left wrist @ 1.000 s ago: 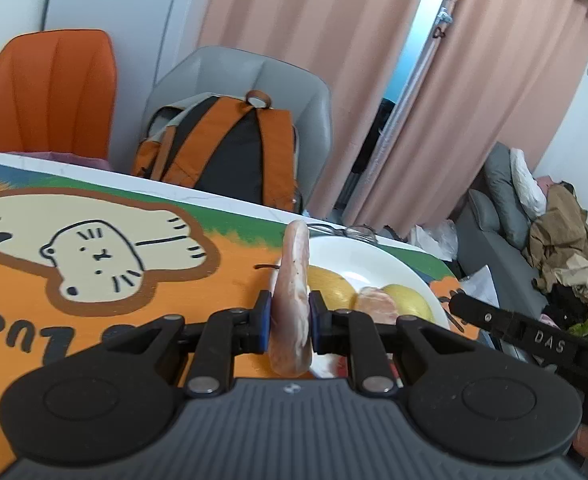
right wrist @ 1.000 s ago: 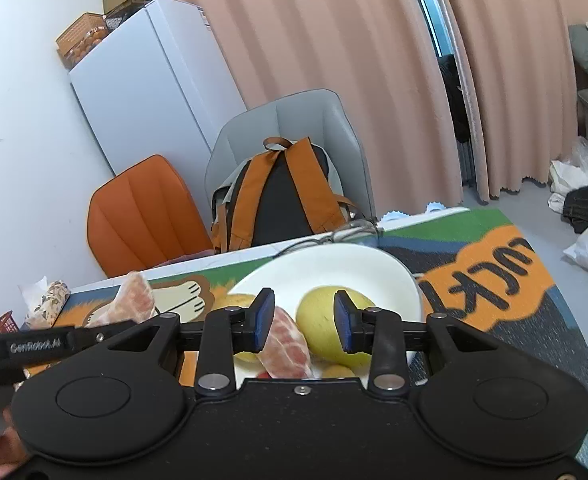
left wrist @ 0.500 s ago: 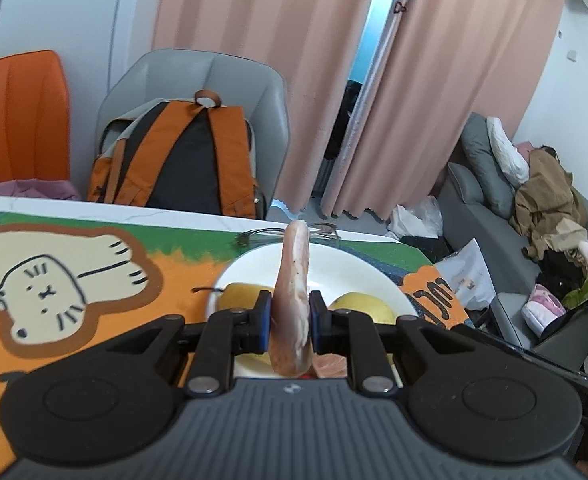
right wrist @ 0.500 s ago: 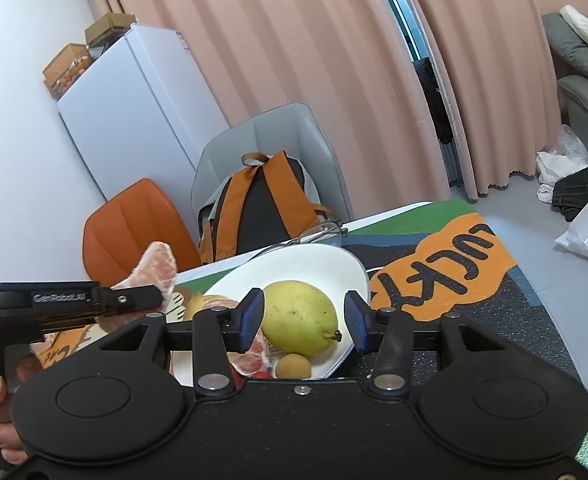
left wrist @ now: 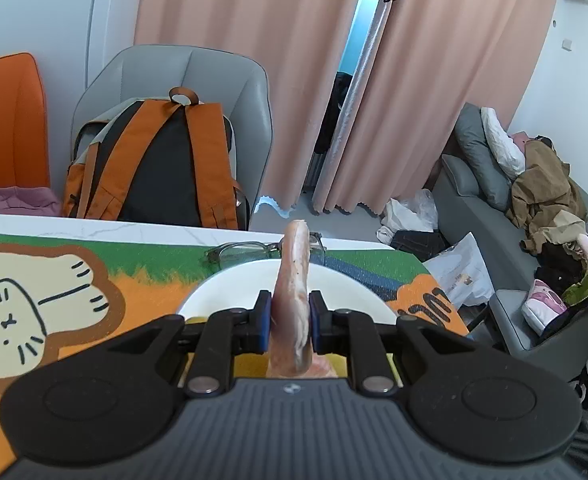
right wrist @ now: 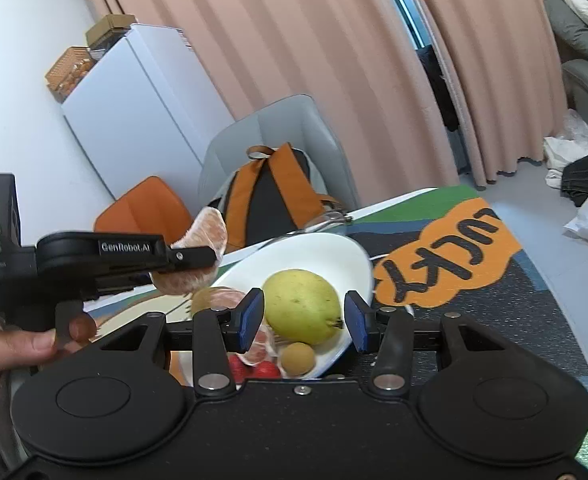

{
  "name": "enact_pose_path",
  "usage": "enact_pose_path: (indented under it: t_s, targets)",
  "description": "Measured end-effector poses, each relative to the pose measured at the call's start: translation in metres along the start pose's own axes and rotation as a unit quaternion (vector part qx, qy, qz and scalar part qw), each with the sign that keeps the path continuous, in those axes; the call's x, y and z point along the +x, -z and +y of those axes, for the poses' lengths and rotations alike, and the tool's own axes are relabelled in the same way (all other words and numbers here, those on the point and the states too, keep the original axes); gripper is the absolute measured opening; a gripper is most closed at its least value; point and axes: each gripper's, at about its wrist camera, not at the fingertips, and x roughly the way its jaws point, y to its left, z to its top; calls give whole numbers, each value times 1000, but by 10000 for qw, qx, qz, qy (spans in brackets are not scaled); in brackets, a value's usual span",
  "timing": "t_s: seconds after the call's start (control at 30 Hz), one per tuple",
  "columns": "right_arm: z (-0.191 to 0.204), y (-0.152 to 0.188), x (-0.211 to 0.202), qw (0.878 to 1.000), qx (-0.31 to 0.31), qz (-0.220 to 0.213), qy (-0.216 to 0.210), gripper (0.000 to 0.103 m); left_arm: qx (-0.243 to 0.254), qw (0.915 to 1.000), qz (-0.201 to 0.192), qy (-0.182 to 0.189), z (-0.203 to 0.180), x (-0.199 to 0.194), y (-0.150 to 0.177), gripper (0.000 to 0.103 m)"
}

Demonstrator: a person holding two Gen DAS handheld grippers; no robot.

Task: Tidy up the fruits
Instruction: 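Lower the peeled piece onto the plate and open the right tool while the left tool brings its piece, then lower the peeled tangerine piece onto the plate and open the left tool, then withdraw both tools from the plate toward the two whole tangerines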

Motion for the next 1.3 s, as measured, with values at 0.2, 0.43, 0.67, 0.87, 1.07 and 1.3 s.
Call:
enact_pose_path:
  t_s: [0.2, 0.43, 0.67, 0.87, 1.07, 1.3]
  targets:
    - [2, 1, 0, 10000, -53, 39, 16, 46, 137, 9996, 6, -246, -4, 0, 1, 23]
    - [13, 2, -1, 9997, -255, 35, -23, 48, -61, 9993, 18, -373, 14, -21, 9, 31]
    - [23, 0, -4, 9995, -302, -30, -68, 48, -144, 9986, -24, -502, 28, -49, 18, 49]
    - [37, -1, -15, 9991, -365, -138, -145, 48, -233, 9982, -158, -537, 37, -73, 21, 53]
    - [49, 3, -20, 9989, -433, -88, -174, 49, -340, 9972, -275, -602, 47, -94, 24, 68]
    - [63, 9, -27, 9986, -516, -36, -137, 55, -440, 9964, -274, -665, 57, -113, 32, 78]
